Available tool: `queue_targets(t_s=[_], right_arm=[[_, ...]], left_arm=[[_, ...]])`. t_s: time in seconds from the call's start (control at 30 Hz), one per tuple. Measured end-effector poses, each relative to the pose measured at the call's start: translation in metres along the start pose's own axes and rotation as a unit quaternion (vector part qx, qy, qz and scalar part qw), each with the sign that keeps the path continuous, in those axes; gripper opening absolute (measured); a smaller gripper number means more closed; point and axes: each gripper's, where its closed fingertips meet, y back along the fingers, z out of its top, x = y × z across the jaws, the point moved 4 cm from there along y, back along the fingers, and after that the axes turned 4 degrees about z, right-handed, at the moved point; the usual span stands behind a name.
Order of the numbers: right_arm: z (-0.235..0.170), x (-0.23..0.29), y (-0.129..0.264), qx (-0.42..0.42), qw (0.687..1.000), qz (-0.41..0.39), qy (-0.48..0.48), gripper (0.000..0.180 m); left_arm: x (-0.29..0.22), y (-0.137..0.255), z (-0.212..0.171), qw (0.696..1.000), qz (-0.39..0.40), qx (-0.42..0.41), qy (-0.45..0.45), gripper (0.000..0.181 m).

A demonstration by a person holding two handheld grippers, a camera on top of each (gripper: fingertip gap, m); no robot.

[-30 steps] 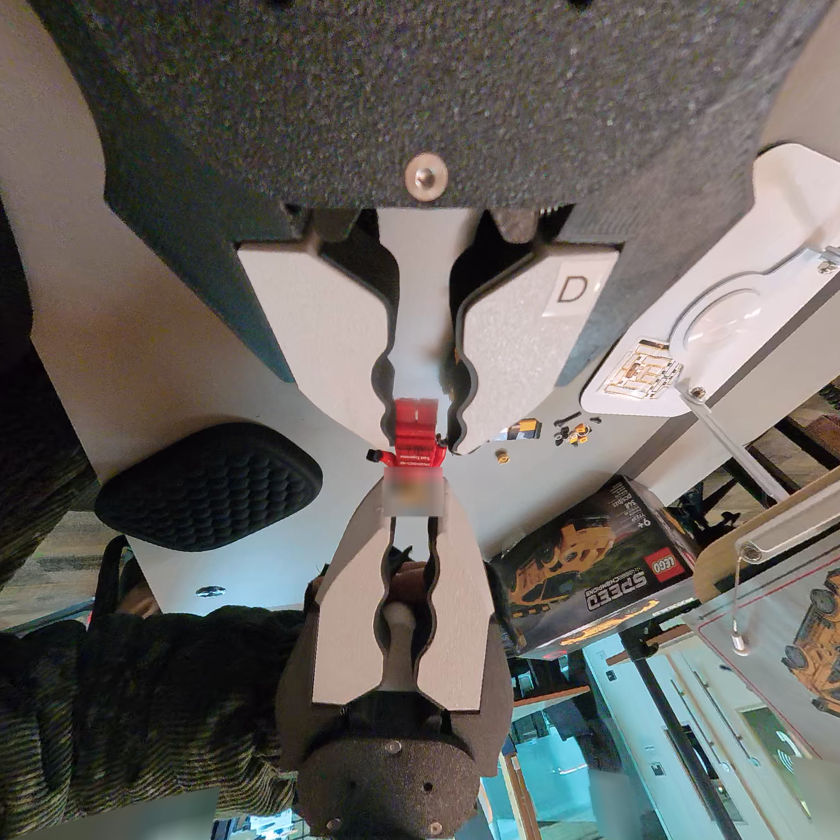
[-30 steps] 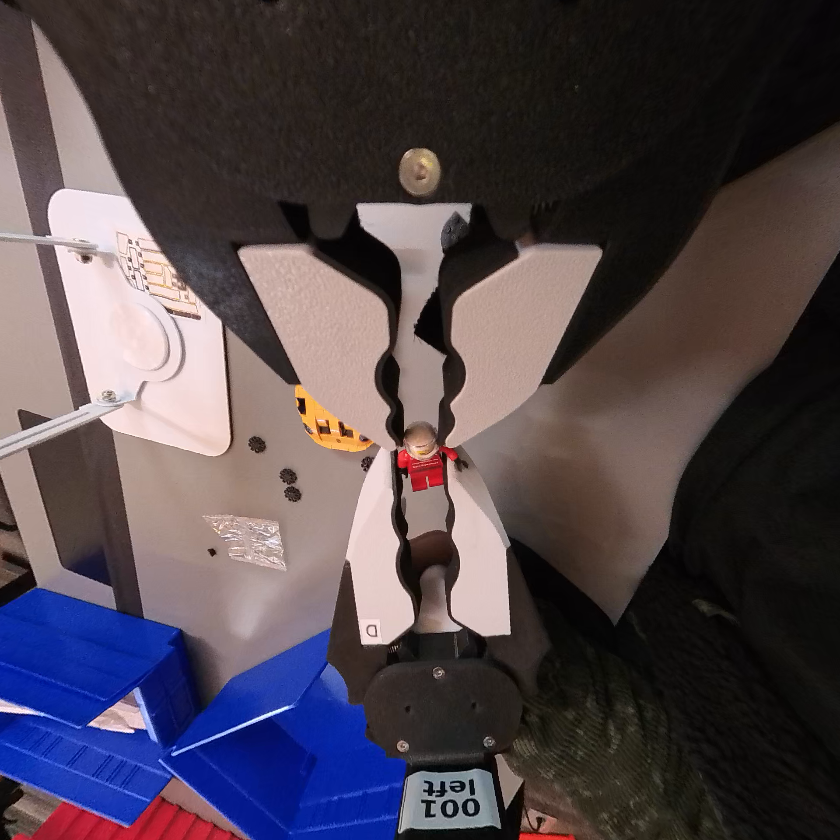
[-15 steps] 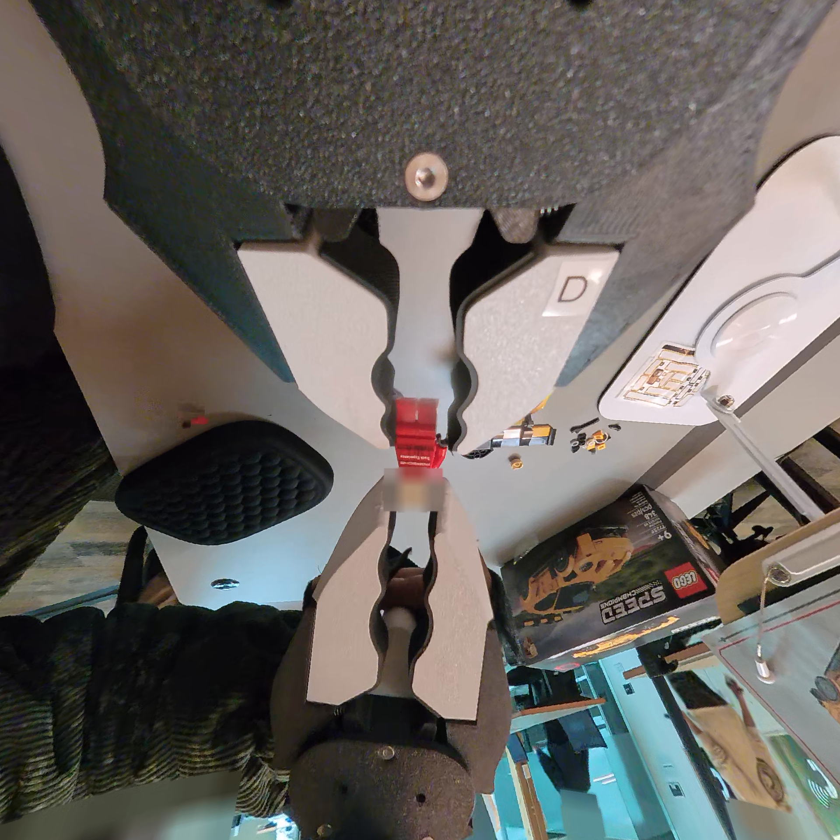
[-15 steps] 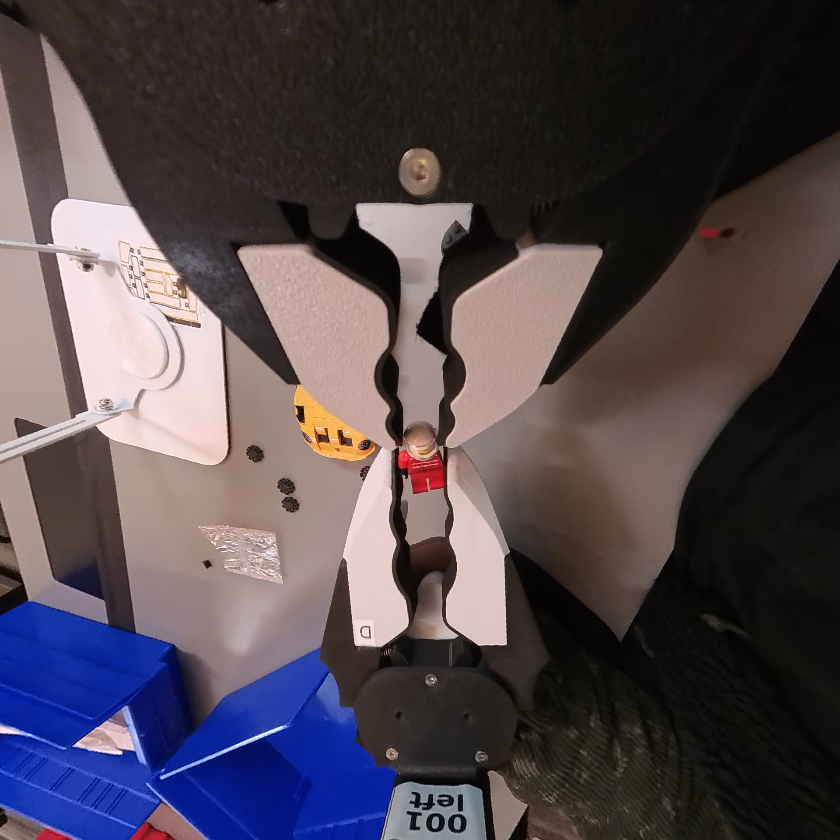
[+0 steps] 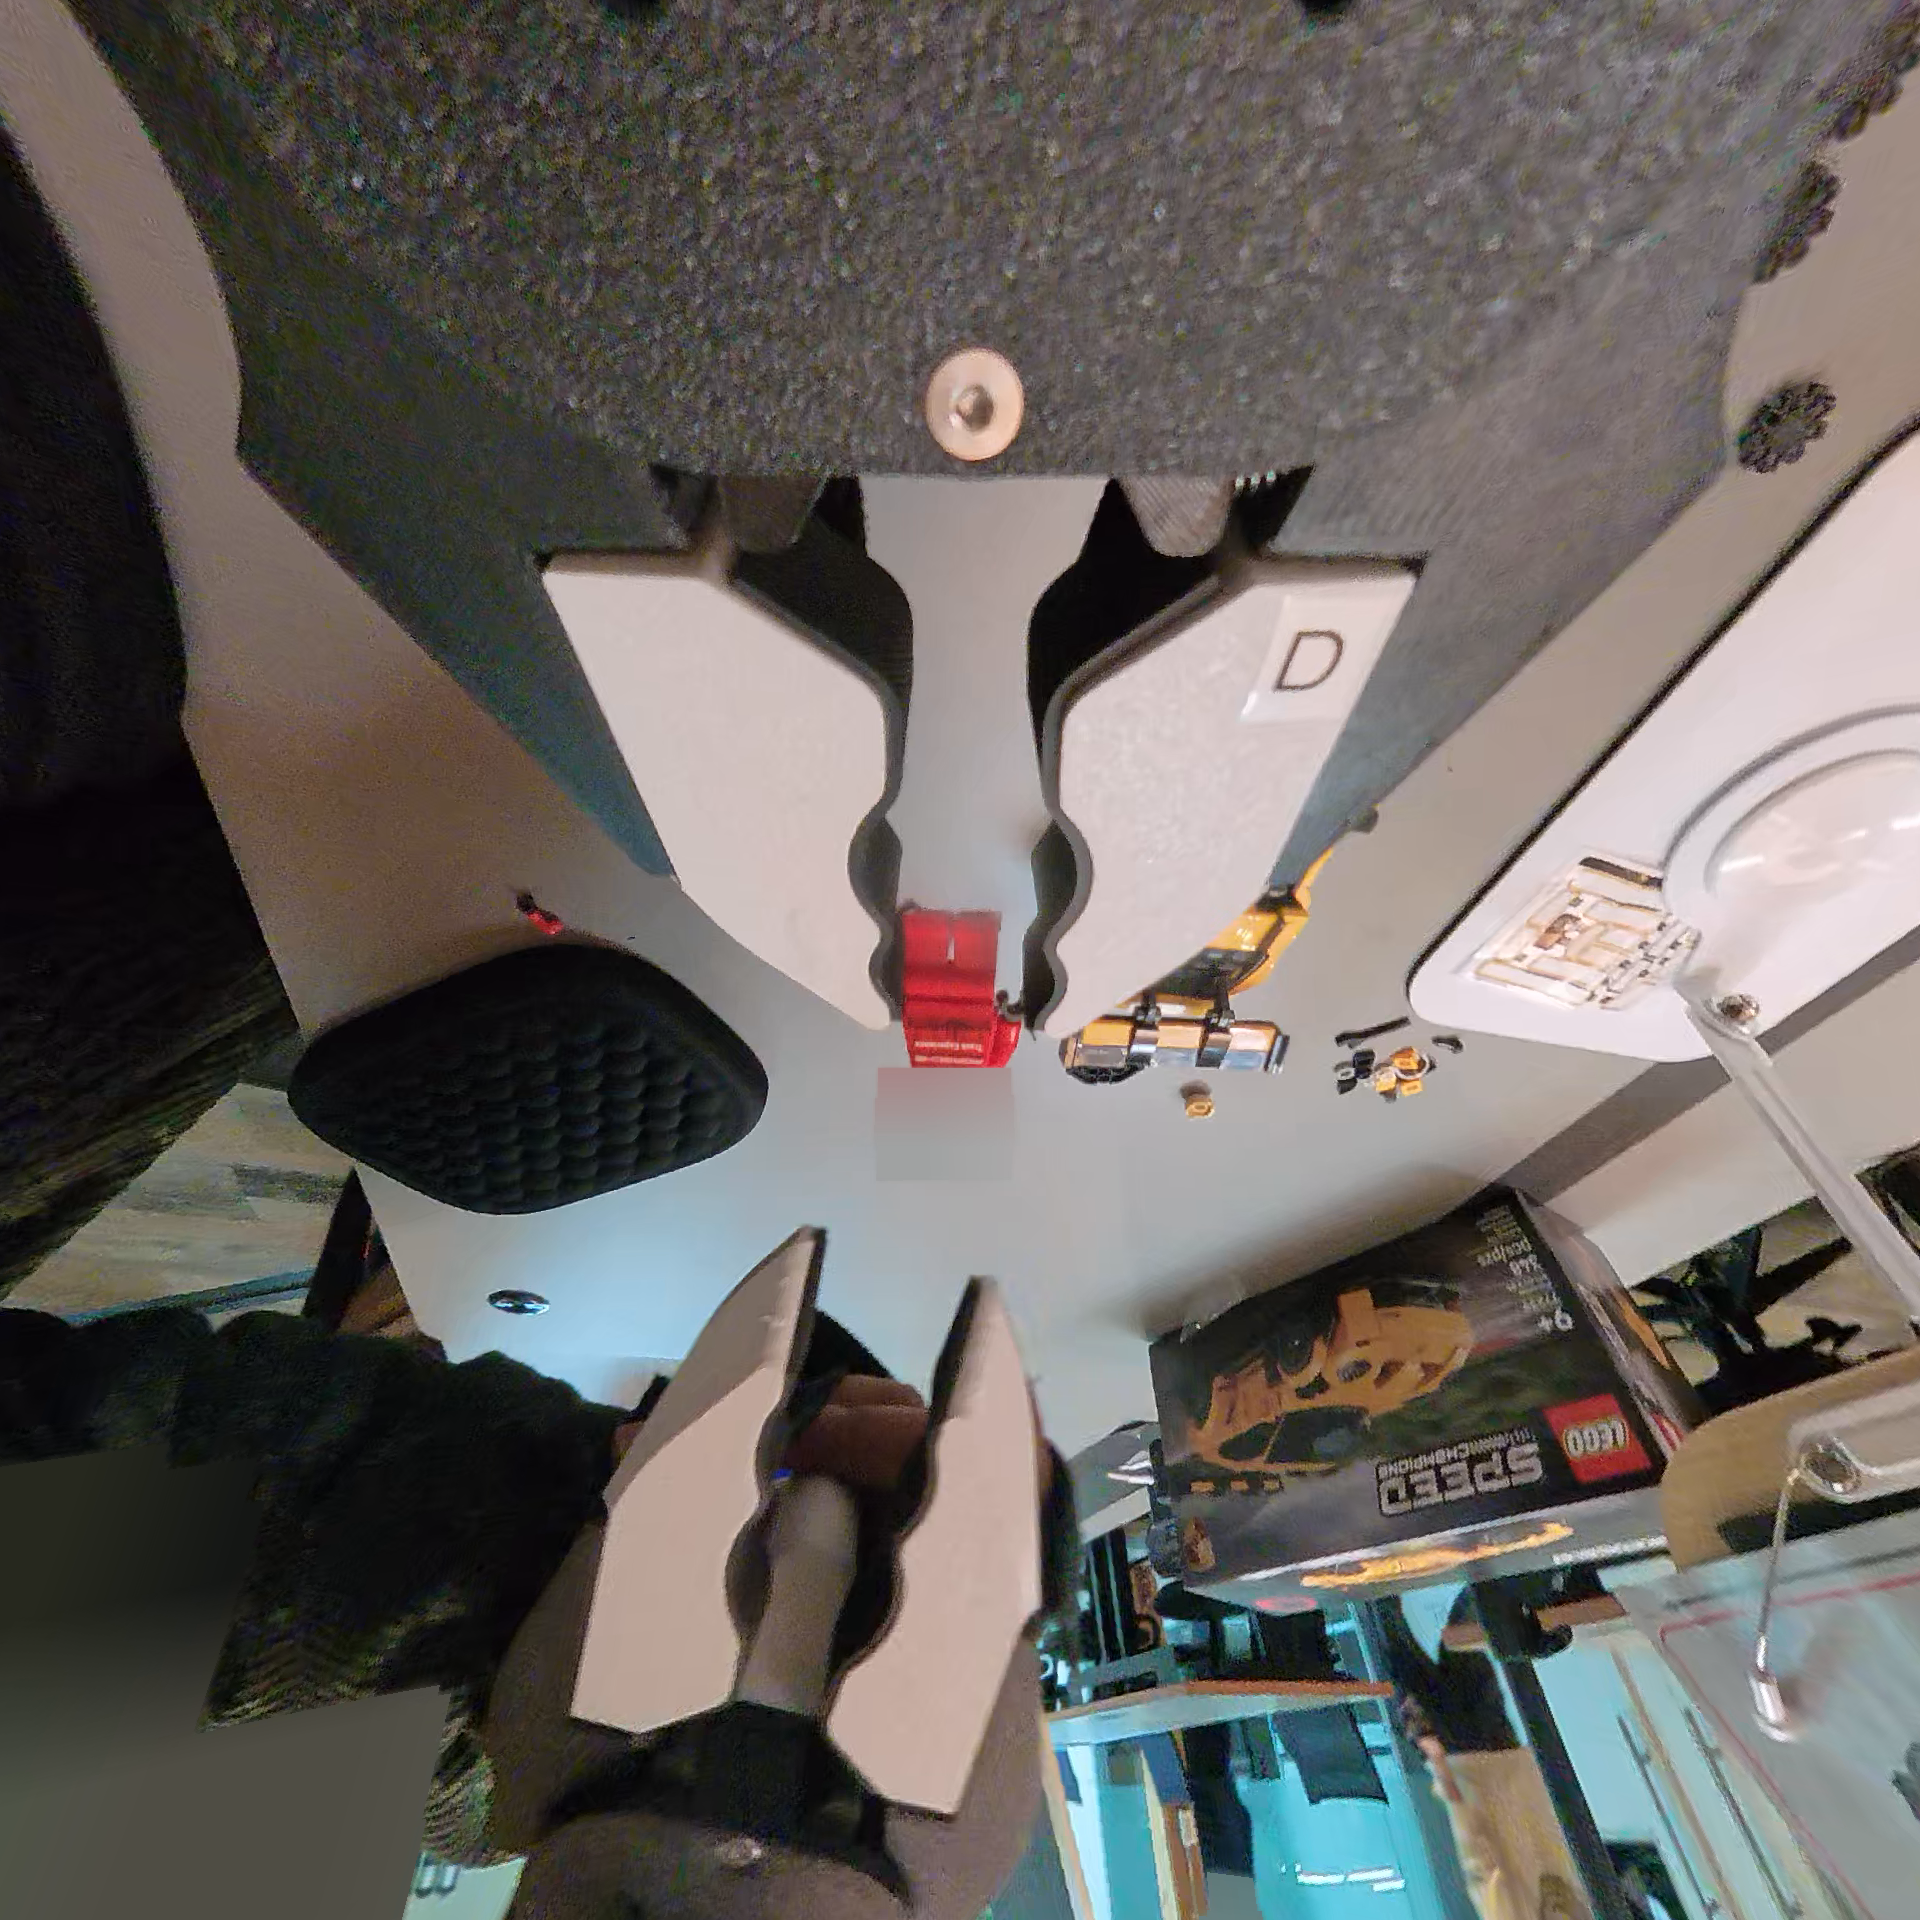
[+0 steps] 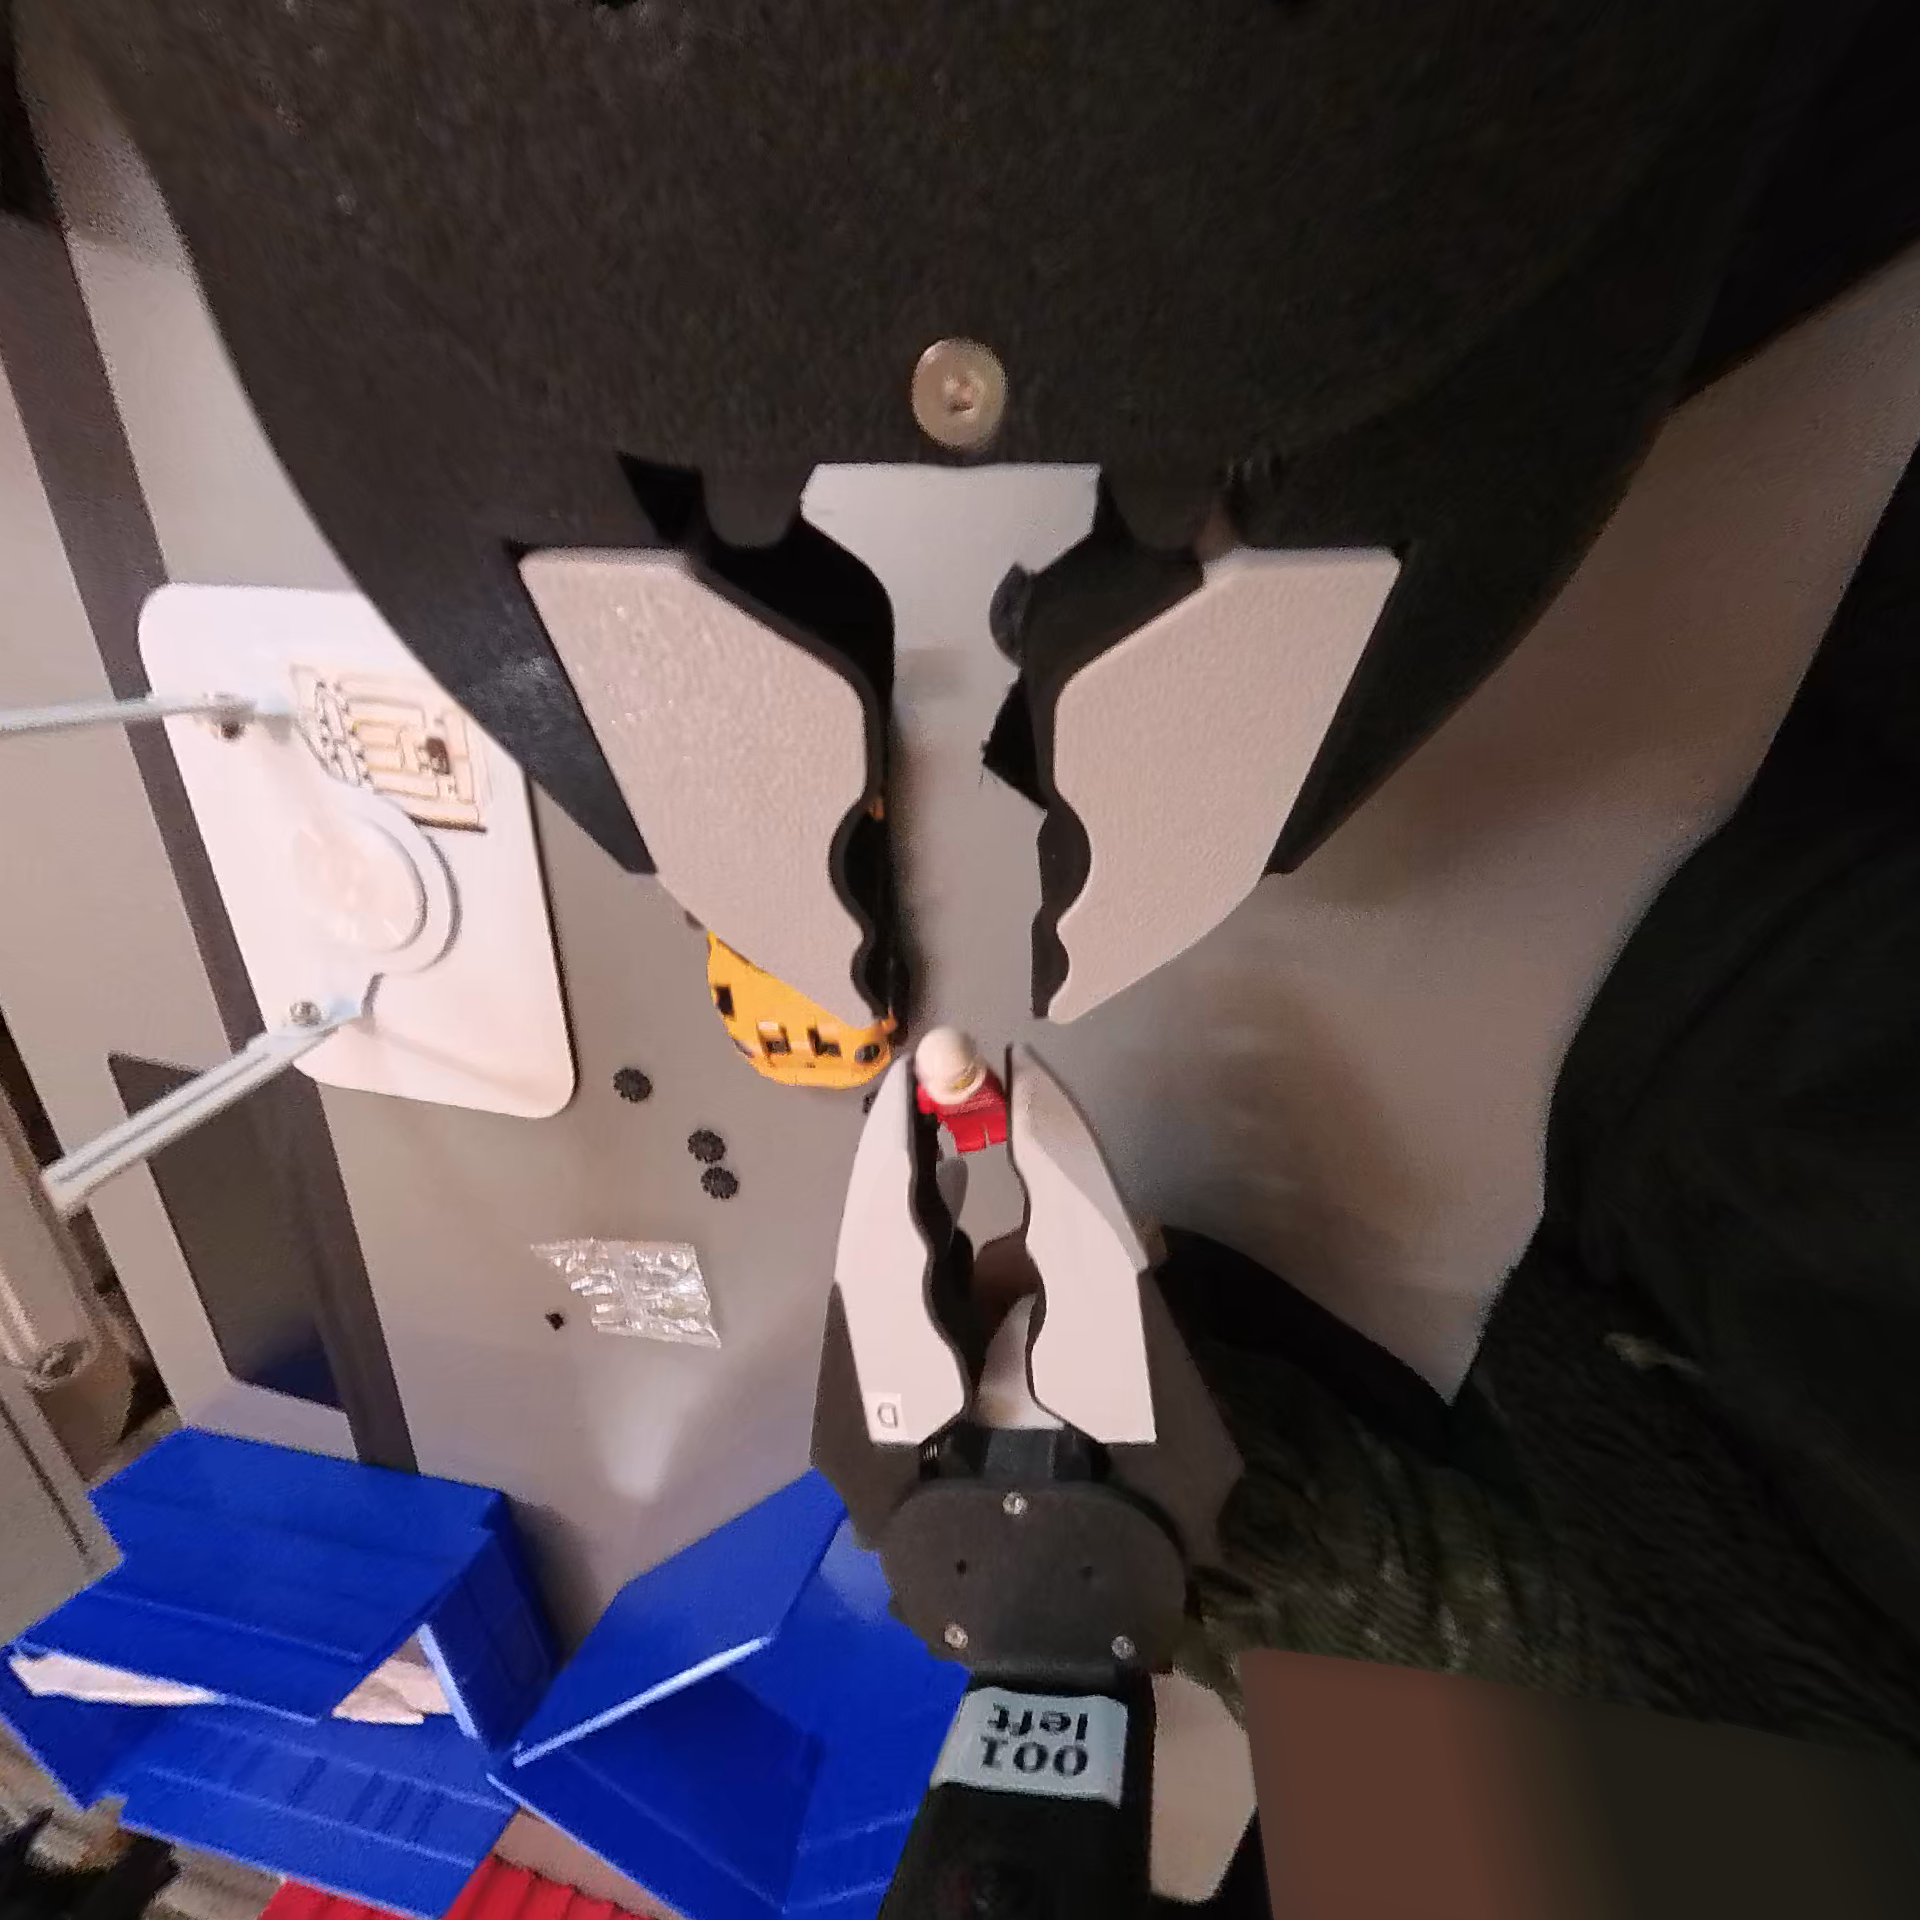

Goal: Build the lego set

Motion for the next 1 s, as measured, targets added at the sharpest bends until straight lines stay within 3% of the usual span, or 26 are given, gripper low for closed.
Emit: queue_targets(t_s=[0.2, 0.43, 0.7, 0.87, 1.0], right_arm=[[-0.032, 0.019, 0.004, 0.012, 0.996, -0.026, -0.089, 0.019], [-0.034, 0.037, -0.015, -0.087, 0.972, -0.110, -0.188, 0.019], [-0.013, 0.040, -0.012, -0.176, 0.951, -0.151, -0.202, 0.013], [-0.006, 0.036, -0.005, -0.196, 0.948, -0.140, -0.209, 0.013], [0.003, 0.034, -0.008, -0.236, 0.932, -0.069, -0.266, 0.016]], left_arm=[[0.000, -0.004, -0.002, 1.000, 0.000, 0.005, 0.025, 0.022], [-0.008, -0.007, 0.004, 0.999, -0.016, -0.010, 0.050, 0.022], [-0.017, -0.004, 0.013, 0.970, -0.114, -0.051, 0.209, 0.022], [-0.023, -0.001, 0.019, 0.941, -0.173, -0.072, 0.283, 0.022], [-0.026, 0.002, 0.022, 0.916, -0.211, -0.091, 0.329, 0.022]])
